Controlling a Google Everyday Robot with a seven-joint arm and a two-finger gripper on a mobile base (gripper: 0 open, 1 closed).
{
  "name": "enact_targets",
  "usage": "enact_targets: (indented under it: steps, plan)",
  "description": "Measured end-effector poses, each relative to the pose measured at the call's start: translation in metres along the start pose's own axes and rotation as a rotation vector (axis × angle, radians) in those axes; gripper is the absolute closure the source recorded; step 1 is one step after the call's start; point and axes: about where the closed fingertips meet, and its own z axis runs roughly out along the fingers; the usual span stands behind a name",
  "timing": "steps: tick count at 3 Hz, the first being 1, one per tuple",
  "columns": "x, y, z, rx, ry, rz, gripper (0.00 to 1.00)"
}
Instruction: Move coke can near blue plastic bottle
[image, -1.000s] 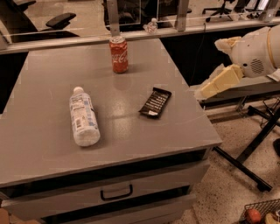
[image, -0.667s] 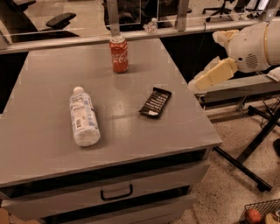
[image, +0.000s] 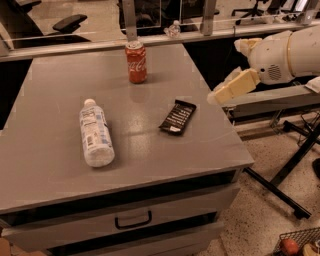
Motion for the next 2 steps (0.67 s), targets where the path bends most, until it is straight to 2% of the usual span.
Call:
enact_targets:
  steps: [1, 2]
  plan:
    - [0.001, -0.005, 0.039, -0.003, -0.035, 0.026, 0.0]
    - [-0.006, -0.018, 0.08, 0.029, -0.1, 0.049, 0.0]
